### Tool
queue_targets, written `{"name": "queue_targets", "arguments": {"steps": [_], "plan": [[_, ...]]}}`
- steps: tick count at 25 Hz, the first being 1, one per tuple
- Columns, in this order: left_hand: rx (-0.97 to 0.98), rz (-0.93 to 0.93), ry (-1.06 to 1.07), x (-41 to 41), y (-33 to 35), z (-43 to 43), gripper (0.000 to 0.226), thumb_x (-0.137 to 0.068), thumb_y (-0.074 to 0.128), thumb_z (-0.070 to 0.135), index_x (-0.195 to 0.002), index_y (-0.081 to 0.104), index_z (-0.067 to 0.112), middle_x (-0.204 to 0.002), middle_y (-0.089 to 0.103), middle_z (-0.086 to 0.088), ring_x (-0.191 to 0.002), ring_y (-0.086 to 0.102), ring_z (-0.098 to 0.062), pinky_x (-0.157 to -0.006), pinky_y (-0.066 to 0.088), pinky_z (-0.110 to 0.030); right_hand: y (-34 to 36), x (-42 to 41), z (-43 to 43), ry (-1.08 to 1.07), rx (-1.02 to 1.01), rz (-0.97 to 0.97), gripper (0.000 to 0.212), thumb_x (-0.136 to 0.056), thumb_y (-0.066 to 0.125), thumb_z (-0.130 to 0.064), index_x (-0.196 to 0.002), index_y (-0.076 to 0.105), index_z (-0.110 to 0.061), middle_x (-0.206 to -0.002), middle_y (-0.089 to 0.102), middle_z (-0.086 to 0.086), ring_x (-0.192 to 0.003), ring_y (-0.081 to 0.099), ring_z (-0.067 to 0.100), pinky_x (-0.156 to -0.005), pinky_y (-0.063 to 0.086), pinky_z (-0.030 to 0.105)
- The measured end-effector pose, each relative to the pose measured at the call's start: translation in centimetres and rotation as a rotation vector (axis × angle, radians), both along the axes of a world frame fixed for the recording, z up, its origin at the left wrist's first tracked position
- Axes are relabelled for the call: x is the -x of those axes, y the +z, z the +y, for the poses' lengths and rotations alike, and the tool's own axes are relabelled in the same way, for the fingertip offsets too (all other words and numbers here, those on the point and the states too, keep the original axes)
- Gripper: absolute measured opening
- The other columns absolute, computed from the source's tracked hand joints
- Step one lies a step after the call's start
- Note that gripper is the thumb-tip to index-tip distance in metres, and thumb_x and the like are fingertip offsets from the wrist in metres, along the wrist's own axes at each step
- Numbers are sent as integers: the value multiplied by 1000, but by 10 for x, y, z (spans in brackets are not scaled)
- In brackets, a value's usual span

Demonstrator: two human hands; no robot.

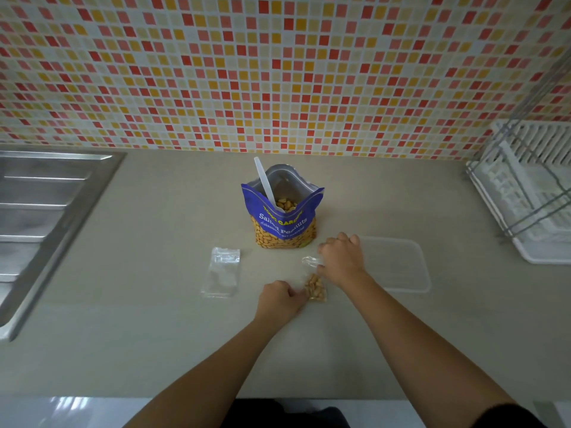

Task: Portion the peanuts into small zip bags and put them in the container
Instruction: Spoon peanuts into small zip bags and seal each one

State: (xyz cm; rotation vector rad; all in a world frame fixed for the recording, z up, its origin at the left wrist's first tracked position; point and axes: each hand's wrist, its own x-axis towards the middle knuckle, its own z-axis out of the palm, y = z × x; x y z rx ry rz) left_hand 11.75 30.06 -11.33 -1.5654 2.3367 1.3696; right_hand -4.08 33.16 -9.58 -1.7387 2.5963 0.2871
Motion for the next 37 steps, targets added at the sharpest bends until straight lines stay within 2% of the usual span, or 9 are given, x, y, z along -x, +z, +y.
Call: {"name": "queue_targets", "arguments": {"steps": [2, 8, 12, 14, 18, 23, 26, 28, 37], "plan": [[56, -4, 1, -9, 7, -8, 44, -82, 58, 48, -68, 66, 7, -73, 70, -10, -74, 64, -22, -72, 50, -26, 5, -4, -1, 37, 130, -9, 32, -80, 58, -38, -102, 64, -16, -102, 64, 3, -104, 52, 26, -85, 35, 34], [356, 61, 267, -63, 16, -70, 18, -85, 58, 18, -86, 67, 2, -81, 70, -17, -83, 64, -35, -72, 45, -32, -20, -60, -10, 157, 454, -251, 13, -63, 65, -18, -75, 64, -14, -70, 65, 5, -65, 63, 27, -56, 49, 29], [318, -164, 308, -86, 3, -97, 40, -82, 65, 32, -103, 59, -1, -103, 64, -19, -100, 59, -36, -81, 45, -36, -51, -111, -6, 123, 370, -341, 38, -71, 46, -32, -94, 69, -13, -94, 71, 3, -85, 70, 19, -62, 55, 24], [231, -220, 288, -87, -2, -103, 42, -77, 68, 35, -97, 59, -1, -102, 65, -18, -99, 60, -35, -77, 46, -34, -63, -128, -4, 97, 308, -368, 55, -72, 37, -41, -104, 69, -9, -110, 70, 5, -101, 67, 18, -75, 55, 26], [131, -202, 292, -87, 2, -108, 25, -75, 70, 29, -60, 56, 13, -74, 66, -10, -75, 60, -27, -64, 43, -27, -74, -141, 1, 33, 242, -399, 60, -78, 36, -41, -116, 64, -4, -125, 62, 12, -118, 58, 24, -92, 52, 32], [104, -197, 340, -89, 3, -113, 29, -80, 65, 23, -55, 52, 18, -75, 62, -6, -76, 58, -25, -65, 42, -25, -79, -143, 3, 5, 245, -399, 60, -82, 39, -39, -126, 55, -1, -135, 53, 15, -126, 50, 27, -104, 31, 33], [120, -164, 348, -88, 1, -114, 8, -80, 62, 17, -73, 60, 12, -87, 66, -9, -87, 61, -27, -71, 47, -30, -81, -143, 6, 5, 241, -386, 59, -83, 39, -39, -128, 54, -2, -136, 52, 14, -128, 49, 26, -106, 33, 34], [109, -126, 386, -88, 1, -116, 10, -79, 60, 12, -88, 62, 11, -96, 66, -9, -94, 62, -28, -75, 48, -31, -81, -142, 6, 6, 240, -387, 59, -84, 39, -39, -129, 53, -3, -137, 51, 13, -129, 48, 25, -107, 35, 34], [155, -137, 384, -97, 0, -122, 14, -82, 60, 11, -94, 67, 12, -102, 68, -10, -98, 62, -28, -74, 46, -28, -87, -140, 6, 30, 280, -378, 60, -85, 40, -37, -132, 48, -1, -140, 48, 14, -131, 44, 26, -105, 26, 33]]}}
